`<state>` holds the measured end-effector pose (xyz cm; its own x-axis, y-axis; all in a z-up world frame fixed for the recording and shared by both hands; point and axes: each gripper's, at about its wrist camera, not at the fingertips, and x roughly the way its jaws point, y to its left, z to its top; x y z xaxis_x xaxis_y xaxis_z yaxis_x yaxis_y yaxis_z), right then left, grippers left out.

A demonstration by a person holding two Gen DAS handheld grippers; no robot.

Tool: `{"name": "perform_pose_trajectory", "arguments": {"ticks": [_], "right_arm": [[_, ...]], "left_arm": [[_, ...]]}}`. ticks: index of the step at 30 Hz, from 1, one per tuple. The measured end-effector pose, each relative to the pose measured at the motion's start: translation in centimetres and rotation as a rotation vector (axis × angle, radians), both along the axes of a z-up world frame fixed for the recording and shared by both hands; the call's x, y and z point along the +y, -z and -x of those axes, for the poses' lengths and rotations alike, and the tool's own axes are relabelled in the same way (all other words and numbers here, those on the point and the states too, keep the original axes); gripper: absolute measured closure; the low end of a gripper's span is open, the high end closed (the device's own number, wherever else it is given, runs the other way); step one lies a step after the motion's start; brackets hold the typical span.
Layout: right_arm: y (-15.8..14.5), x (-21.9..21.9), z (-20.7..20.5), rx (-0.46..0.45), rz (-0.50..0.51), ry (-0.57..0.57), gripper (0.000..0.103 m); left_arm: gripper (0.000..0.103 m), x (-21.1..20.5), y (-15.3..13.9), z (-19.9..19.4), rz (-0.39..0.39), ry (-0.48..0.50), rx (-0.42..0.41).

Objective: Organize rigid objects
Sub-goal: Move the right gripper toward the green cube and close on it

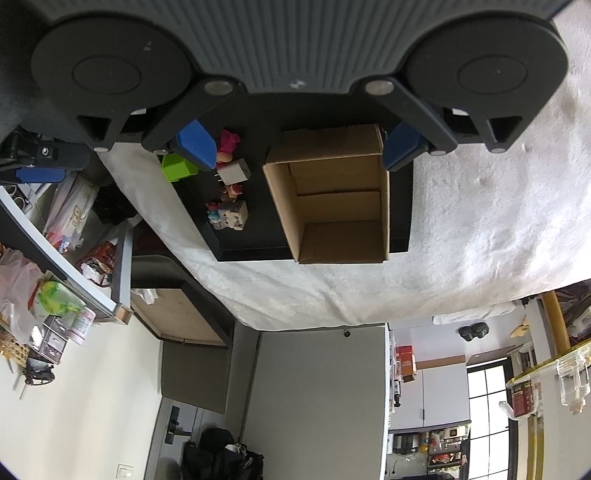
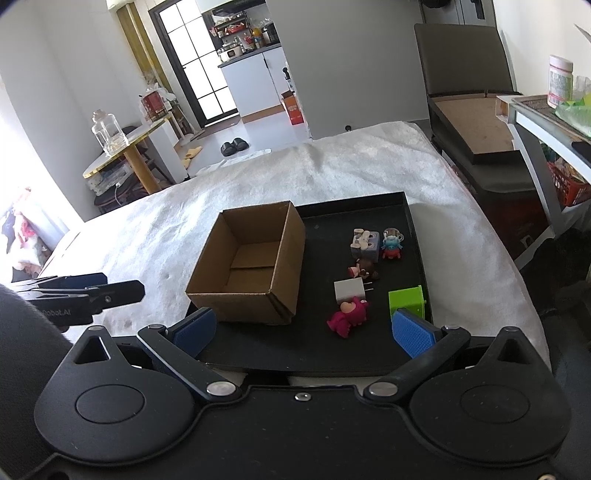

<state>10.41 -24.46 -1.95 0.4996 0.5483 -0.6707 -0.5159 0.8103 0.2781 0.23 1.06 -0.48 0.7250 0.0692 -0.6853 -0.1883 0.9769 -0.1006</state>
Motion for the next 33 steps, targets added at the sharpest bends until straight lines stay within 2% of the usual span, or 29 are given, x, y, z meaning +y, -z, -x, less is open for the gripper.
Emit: {"name": "perform_pose_trajectory", "arguments": {"ticks": [17, 33], "right_arm": [[3.4, -0.9, -2.8, -0.002, -0.005, 0.005, 0.0], [6.2, -2.4, -6.0, 0.019, -0.002, 0.044, 0.0]], "left_arm": [[0.007, 1.0, 2.4, -2.4, -0.033, -0.072, 0.044], [0.01, 2.4, 4.2, -4.3, -0.066, -0.157, 0.049]]}}
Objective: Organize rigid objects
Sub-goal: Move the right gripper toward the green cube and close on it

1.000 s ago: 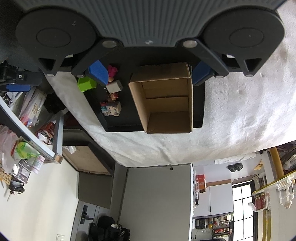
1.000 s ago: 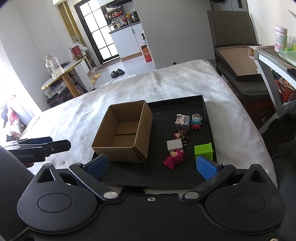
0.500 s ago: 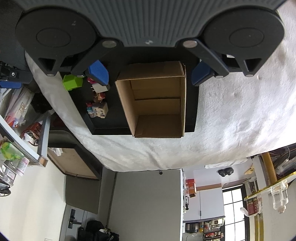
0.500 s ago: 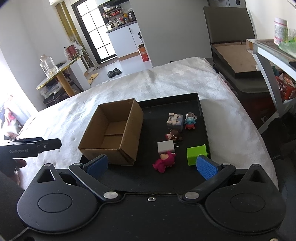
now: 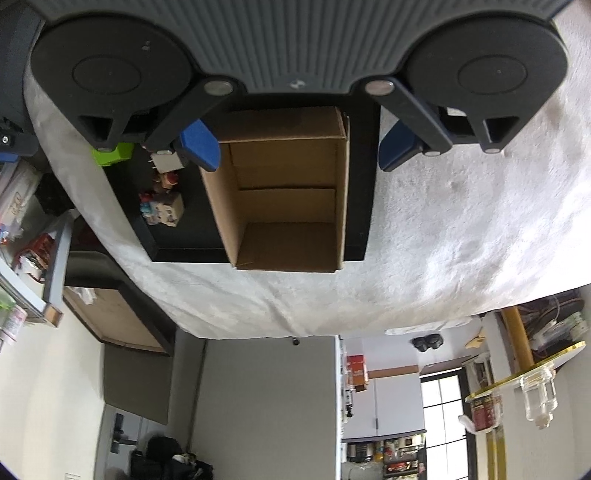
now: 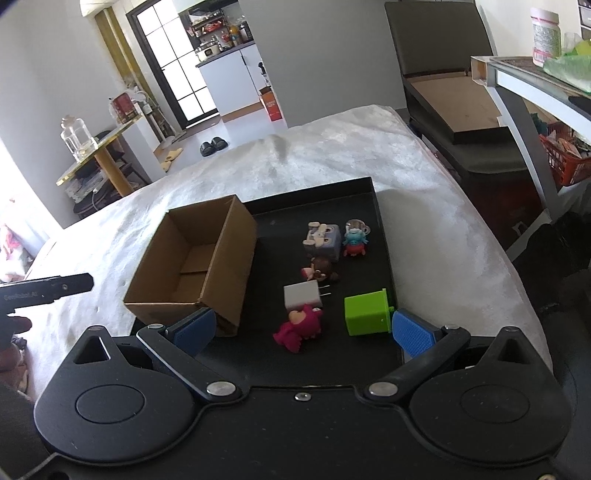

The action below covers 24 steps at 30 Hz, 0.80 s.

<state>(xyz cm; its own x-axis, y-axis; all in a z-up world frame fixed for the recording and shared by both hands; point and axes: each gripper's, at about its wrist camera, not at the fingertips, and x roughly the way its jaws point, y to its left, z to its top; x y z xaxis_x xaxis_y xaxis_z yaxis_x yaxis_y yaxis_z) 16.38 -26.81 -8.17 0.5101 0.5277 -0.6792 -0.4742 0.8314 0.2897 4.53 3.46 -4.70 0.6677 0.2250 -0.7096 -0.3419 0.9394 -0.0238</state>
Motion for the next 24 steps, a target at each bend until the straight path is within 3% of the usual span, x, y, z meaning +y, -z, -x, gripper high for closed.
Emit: {"name": "perform_pose_trajectory", "arguments": {"ticks": [16, 24], "right_arm": [[3.3, 0.1, -2.5, 0.051, 0.026, 0.023, 0.001], [5.0, 0.9, -4.1, 0.068, 0.056, 0.045, 0.009]], "left_arm": [[0.01, 0.9, 3.0, -2.5, -0.002, -0.065, 0.053], [0.01, 1.5, 4.8, -4.1, 0.0, -0.097, 0.069]]}}
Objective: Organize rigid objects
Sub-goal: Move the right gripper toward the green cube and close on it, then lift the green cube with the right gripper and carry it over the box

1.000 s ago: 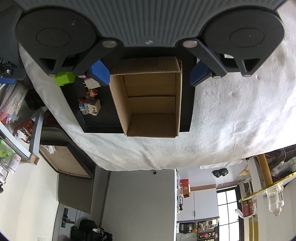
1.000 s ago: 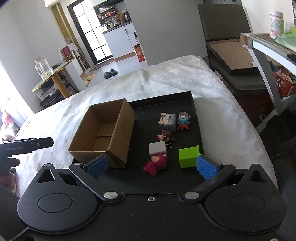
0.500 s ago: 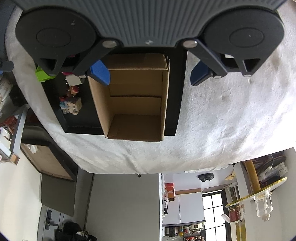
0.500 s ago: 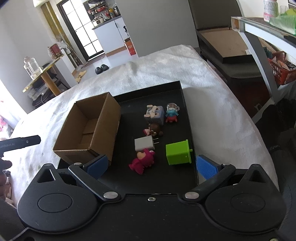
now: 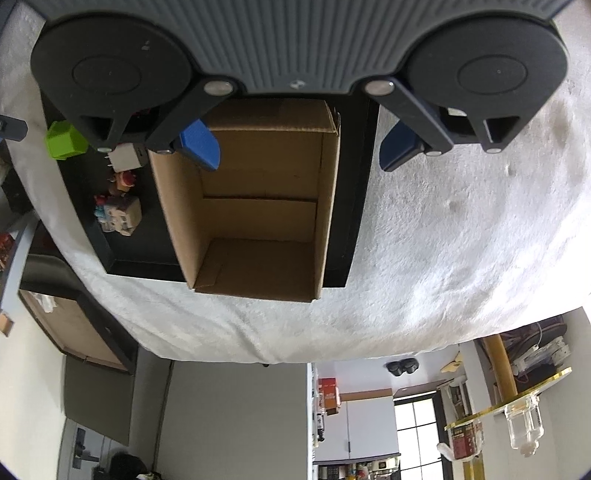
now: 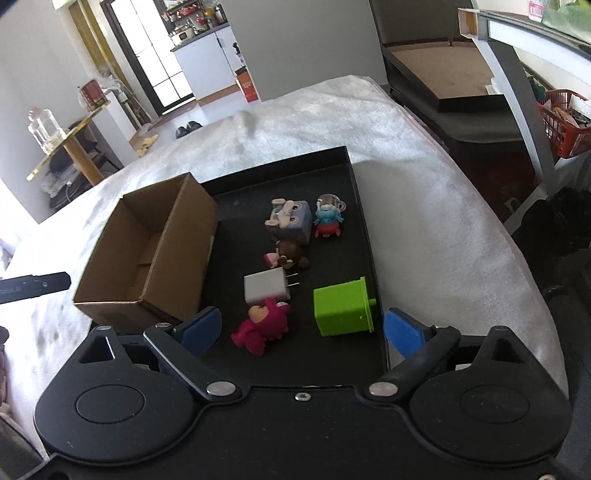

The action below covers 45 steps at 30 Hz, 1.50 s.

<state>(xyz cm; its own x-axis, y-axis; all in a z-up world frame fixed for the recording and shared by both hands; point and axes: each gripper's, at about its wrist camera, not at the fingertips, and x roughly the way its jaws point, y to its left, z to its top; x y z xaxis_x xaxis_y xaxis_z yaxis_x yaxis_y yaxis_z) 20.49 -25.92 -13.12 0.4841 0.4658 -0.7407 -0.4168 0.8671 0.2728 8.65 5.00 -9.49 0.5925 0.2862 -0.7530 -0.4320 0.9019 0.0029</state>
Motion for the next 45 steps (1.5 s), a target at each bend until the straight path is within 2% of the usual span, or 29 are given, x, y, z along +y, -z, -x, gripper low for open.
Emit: {"name": "perform_pose_trajectory", "arguments": {"ticks": [9, 19, 28, 37, 40, 42, 45], "right_arm": [[2.0, 1.2, -1.4, 0.024, 0.039, 0.017, 0.02], [3.9, 2.4, -2.4, 0.011, 0.128, 0.04, 0.025], [4.8, 3.6, -3.2, -0.011, 0.186, 0.047, 0.028], [5.8, 5.0, -3.7, -0.027, 0.245, 0.04, 0.031], [6.1, 5.3, -3.5, -0.036, 0.266, 0.024, 0.039], [6.2, 5.4, -3.4, -0.038, 0.277, 0.021, 0.054], [6.1, 5.2, -3.4, -0.04, 0.257, 0.017, 0.055]], "left_arm": [[0.012, 0.6, 1.6, -1.5, -0.025, -0.038, 0.008], [0.016, 0.0, 3.1, -3.4, -0.083, -0.054, 0.031], [0.03, 0.2, 4.5, -4.5, -0.131, -0.095, 0.061], [0.042, 0.2, 4.9, -5.2, -0.223, -0.111, 0.076], [0.056, 0.3, 5.1, -5.4, -0.241, -0.112, 0.085], [0.078, 0.4, 5.3, -5.3, -0.237, -0.116, 0.089], [0.092, 0.6, 5.2, -4.9, -0.235, -0.126, 0.08]]}}
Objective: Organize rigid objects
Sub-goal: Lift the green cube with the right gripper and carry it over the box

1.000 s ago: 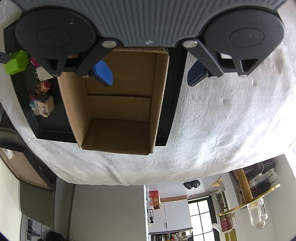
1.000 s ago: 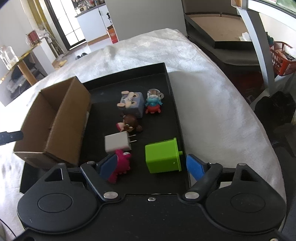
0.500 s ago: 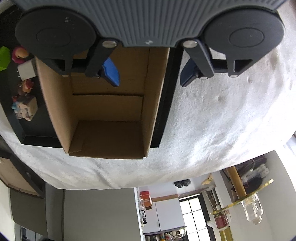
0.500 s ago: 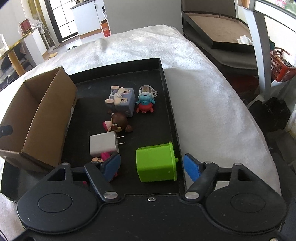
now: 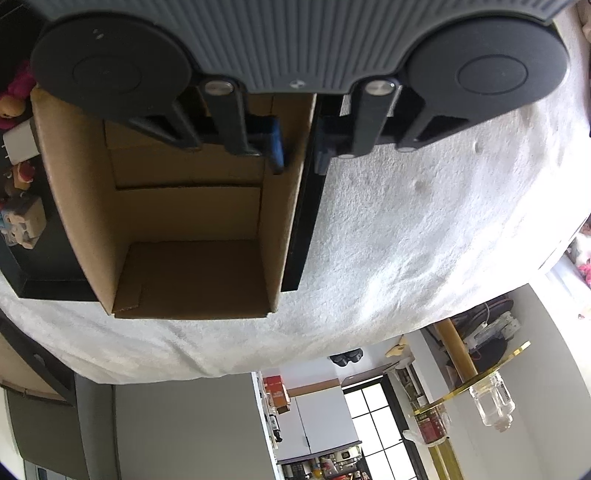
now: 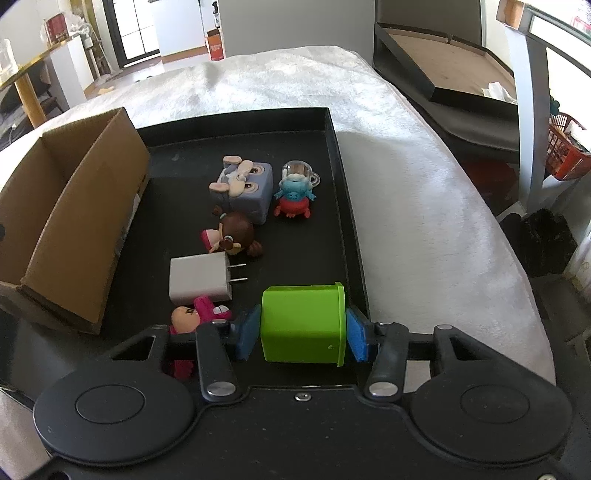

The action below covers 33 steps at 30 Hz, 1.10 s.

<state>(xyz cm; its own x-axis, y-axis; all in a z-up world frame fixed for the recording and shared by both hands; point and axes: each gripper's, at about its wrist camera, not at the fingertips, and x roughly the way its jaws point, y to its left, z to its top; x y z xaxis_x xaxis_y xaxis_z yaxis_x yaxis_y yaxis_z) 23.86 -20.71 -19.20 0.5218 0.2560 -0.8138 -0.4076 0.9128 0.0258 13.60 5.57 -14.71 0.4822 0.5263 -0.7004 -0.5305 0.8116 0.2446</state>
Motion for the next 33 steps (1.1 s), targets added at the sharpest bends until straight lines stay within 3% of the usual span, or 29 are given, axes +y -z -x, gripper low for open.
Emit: {"name": "perform_pose_trajectory", "arguments": {"ticks": [23, 33], "right_arm": [[-3.7, 2.2, 1.6, -0.127, -0.103, -0.097, 0.055], [-5.2, 3.9, 1.9, -0.19, -0.143, -0.16, 0.055]], "left_arm": [[0.097, -0.4, -1.1, 2.6, -0.007, 0.123, -0.044], [0.097, 0.6, -1.0, 2.6, 0.028, 0.089, -0.032]]}}
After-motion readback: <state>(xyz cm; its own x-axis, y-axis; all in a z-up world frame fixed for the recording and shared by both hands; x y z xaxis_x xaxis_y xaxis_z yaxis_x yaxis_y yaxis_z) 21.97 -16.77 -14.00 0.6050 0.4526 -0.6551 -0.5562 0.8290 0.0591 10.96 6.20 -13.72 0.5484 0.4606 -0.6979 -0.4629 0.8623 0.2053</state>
